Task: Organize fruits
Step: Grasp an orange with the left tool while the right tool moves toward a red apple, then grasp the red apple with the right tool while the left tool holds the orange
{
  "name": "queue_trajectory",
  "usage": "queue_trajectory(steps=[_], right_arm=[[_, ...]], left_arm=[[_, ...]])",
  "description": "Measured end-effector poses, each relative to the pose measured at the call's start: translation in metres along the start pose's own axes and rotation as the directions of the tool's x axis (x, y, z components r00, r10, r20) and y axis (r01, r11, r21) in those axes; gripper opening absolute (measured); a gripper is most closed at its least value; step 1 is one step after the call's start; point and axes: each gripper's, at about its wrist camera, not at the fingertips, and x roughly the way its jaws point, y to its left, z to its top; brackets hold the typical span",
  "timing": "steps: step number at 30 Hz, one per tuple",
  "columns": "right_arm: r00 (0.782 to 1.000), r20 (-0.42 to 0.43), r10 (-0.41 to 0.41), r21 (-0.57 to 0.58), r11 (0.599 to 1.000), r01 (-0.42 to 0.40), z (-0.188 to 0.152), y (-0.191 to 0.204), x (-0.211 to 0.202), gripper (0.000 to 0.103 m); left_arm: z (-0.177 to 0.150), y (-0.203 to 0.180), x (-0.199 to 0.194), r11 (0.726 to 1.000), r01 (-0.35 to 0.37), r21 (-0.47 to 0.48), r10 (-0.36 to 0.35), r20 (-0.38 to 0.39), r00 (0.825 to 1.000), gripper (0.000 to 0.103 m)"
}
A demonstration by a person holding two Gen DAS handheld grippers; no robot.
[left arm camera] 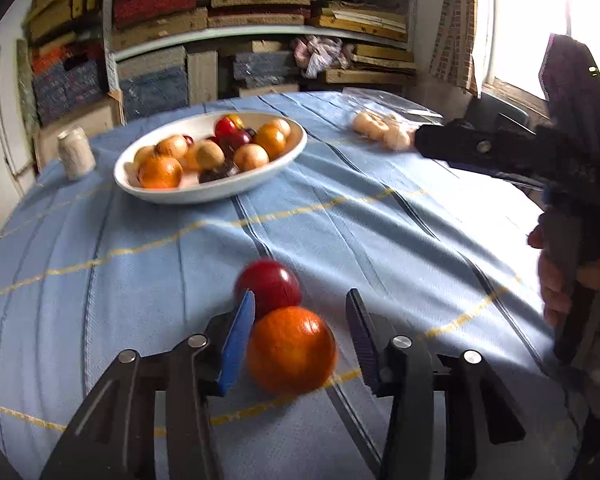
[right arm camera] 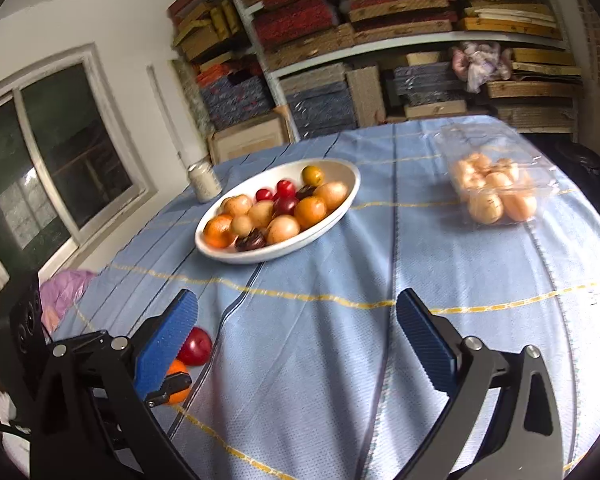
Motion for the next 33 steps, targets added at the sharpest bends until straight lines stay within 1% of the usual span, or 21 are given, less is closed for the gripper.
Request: queue_trajectory(steps=[2,5,7,8,10,13,14,15,16,18,20,22,23,24,25,26,27,28,33], right_arm=[[0.999,-0.038,0.006,-0.035,0.999,-0.007,-0.004,0.008,0.009,0.098],[0.996,-0.085,0.010,-0.089,0.996,-0.017,-0.009,0.019,0.022,0.098],[0.992,-0.126,0.031,-0.103,0.994,-0.045,-0.010,0.027,0.033,0.098],[0.988,-0.147,0.041,-0.105,0.993,-0.057,-0.010,0.030,0.039,0.098],[0.976,-0.210,0.054,-0.132,0.988,-0.084,-0.012,0.042,0.056,0.098],[0.959,-0.278,0.050,-0.196,0.975,-0.108,-0.015,0.060,0.076,0.096],[0.956,-0.290,0.049,-0.209,0.971,-0.113,-0.016,0.064,0.080,0.091],[0.949,-0.311,0.053,-0.222,0.967,-0.127,-0.017,0.070,0.087,0.081],[0.941,-0.332,0.059,-0.230,0.963,-0.141,-0.017,0.074,0.092,0.078],[0.929,-0.364,0.068,-0.236,0.958,-0.163,-0.019,0.080,0.102,0.077],[0.925,-0.374,0.069,-0.248,0.954,-0.171,-0.018,0.084,0.107,0.076],[0.918,-0.389,0.074,-0.258,0.948,-0.186,-0.017,0.090,0.113,0.071],[0.906,-0.413,0.089,-0.255,0.944,-0.209,-0.018,0.092,0.118,0.063],[0.898,-0.429,0.096,-0.253,0.942,-0.222,-0.020,0.095,0.121,0.053],[0.890,-0.446,0.096,-0.253,0.940,-0.228,-0.022,0.097,0.125,0.050],[0.896,-0.437,0.079,-0.278,0.935,-0.219,-0.023,0.100,0.127,0.045],[0.897,-0.436,0.073,-0.287,0.933,-0.215,-0.023,0.101,0.126,0.040],[0.895,-0.440,0.080,-0.282,0.933,-0.222,-0.023,0.101,0.126,0.039],[0.903,-0.421,0.091,-0.260,0.941,-0.216,-0.024,0.095,0.120,0.039]], left_arm=[[-0.004,0.002,-0.001,1.000,-0.001,-0.003,0.001,-0.014,1.000,0.048],[-0.009,0.002,-0.003,1.000,0.017,0.000,-0.017,-0.022,1.000,0.050],[-0.011,0.000,-0.003,1.000,0.026,0.014,-0.025,-0.032,0.999,0.050],[-0.013,0.000,-0.003,0.999,0.031,0.015,-0.030,-0.041,0.999,0.050],[-0.016,0.002,-0.003,0.999,0.052,0.003,-0.051,-0.056,0.997,0.045],[-0.020,0.007,-0.007,0.997,0.080,-0.016,-0.080,-0.061,0.995,0.045],[-0.022,0.007,-0.009,0.996,0.085,-0.014,-0.085,-0.061,0.995,0.045],[-0.024,0.008,-0.010,0.996,0.087,-0.017,-0.088,-0.059,0.994,0.044],[-0.025,0.009,-0.012,0.996,0.086,-0.022,-0.087,-0.057,0.995,0.044],[-0.026,0.011,-0.013,0.996,0.088,-0.029,-0.090,-0.057,0.994,0.044],[-0.027,0.012,-0.014,0.996,0.087,-0.029,-0.088,-0.057,0.994,0.044],[-0.027,0.012,-0.015,0.997,0.075,-0.025,-0.076,-0.057,0.995,0.044],[-0.027,0.011,-0.016,0.997,0.070,-0.020,-0.071,-0.057,0.996,0.044],[-0.028,0.011,-0.017,0.998,0.061,-0.015,-0.062,-0.057,0.996,0.044],[-0.029,0.011,-0.018,0.999,0.049,-0.008,-0.049,-0.056,0.997,0.044],[-0.029,0.010,-0.018,0.999,0.045,-0.006,-0.045,-0.056,0.997,0.044],[-0.029,0.010,-0.018,0.999,0.040,-0.003,-0.040,-0.056,0.998,0.044],[-0.030,0.010,-0.019,0.999,0.037,-0.003,-0.037,-0.056,0.998,0.044],[-0.029,0.013,-0.021,1.000,0.010,0.001,-0.010,-0.039,0.999,0.043]])
